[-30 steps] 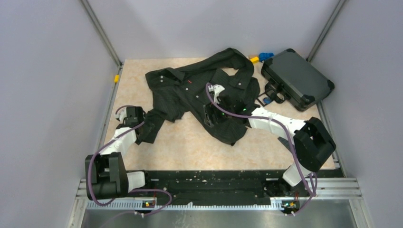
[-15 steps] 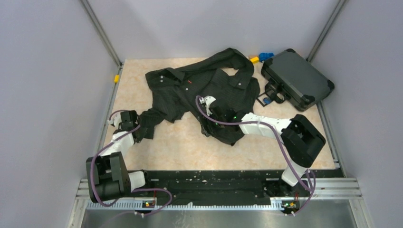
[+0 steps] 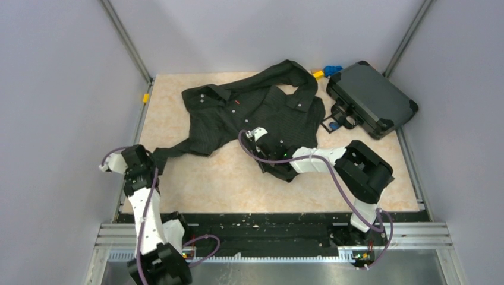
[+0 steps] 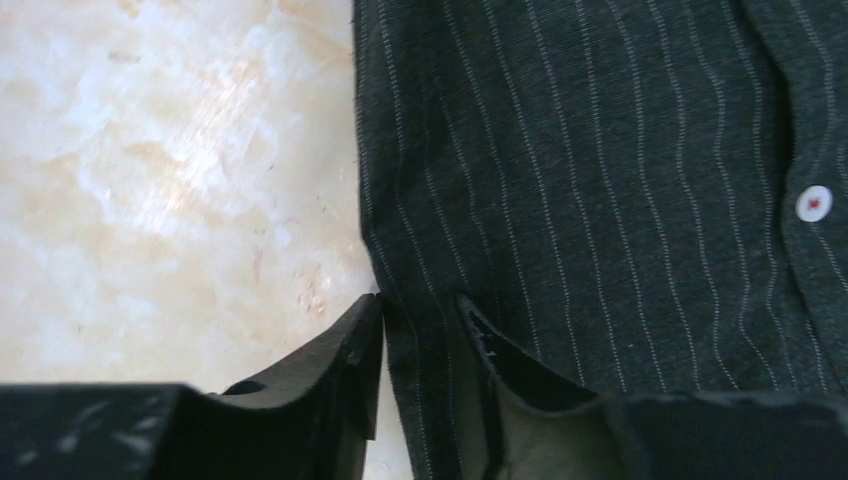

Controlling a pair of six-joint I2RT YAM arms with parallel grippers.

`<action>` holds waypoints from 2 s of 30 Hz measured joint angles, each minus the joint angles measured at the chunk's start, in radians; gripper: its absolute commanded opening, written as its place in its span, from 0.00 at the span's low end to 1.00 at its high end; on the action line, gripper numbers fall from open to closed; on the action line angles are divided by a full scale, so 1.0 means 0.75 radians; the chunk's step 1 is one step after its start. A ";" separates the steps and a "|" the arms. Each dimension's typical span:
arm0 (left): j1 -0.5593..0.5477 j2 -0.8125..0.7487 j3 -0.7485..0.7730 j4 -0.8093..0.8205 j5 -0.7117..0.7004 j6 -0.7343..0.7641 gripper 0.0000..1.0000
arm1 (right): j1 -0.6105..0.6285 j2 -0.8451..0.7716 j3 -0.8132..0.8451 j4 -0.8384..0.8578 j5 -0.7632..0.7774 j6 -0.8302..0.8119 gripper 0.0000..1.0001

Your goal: Pin the brooch onto the clothing

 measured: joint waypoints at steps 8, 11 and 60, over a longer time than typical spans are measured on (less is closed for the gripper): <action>0.098 -0.216 0.204 -0.220 -0.122 0.001 0.00 | 0.031 0.022 -0.001 0.058 0.117 0.013 0.00; 0.098 -0.219 0.323 -0.269 -0.203 0.048 0.00 | 0.031 0.006 -0.014 0.059 0.048 0.003 0.00; -0.265 0.551 0.299 -0.020 0.350 0.476 0.73 | -0.495 0.022 0.330 -0.184 -0.414 -0.128 0.67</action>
